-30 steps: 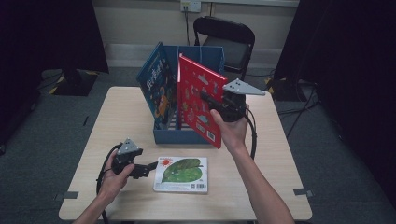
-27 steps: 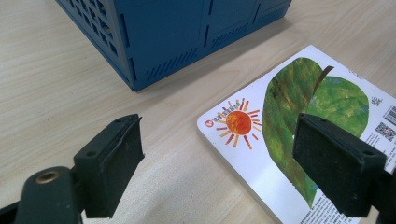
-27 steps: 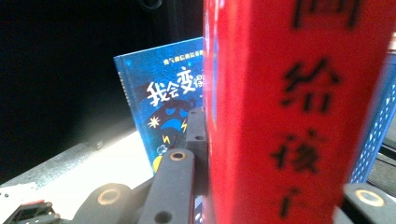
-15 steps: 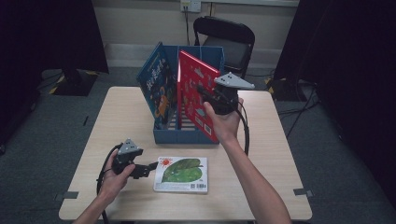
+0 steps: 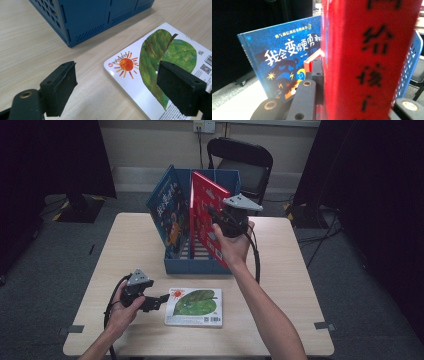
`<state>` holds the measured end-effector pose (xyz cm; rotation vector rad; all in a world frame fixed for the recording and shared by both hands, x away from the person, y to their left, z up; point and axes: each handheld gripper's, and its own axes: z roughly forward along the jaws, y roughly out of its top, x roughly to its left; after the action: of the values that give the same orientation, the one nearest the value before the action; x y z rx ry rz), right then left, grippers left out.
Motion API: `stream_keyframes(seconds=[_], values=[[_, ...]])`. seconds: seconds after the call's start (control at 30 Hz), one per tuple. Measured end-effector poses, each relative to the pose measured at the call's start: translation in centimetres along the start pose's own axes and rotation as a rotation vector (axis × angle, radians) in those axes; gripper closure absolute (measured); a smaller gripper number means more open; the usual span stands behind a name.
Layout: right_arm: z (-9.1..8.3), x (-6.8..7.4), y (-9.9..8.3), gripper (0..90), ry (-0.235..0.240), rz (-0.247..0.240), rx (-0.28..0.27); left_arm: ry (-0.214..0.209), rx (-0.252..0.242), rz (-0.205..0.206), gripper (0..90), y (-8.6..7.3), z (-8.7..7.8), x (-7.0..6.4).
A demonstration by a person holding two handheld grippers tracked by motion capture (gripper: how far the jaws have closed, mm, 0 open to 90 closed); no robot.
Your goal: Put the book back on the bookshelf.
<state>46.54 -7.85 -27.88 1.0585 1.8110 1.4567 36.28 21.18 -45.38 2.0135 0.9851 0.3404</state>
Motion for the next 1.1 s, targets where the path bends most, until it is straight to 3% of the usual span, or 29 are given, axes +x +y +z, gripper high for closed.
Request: stream_keyframes(seconds=[0.2,0.37,0.67,1.1], values=[[1.2,0.4,0.2,80.6,-0.032,-0.013,0.002,0.001,0.000,-0.008,16.2,-0.1,0.0,0.0],[2.3,0.2,0.1,80.6,-0.058,0.004,0.009,-0.001,0.007,-0.005,16.2,-0.1,0.1,0.0],[4.1,0.5,0.3,80.6,-0.110,-0.020,0.006,-0.010,0.002,-0.004,16.2,-0.1,0.2,0.0],[6.7,0.5,-0.7,80.6,-0.178,0.008,0.031,-0.039,-0.011,0.020,16.1,-0.1,0.1,-0.2]])
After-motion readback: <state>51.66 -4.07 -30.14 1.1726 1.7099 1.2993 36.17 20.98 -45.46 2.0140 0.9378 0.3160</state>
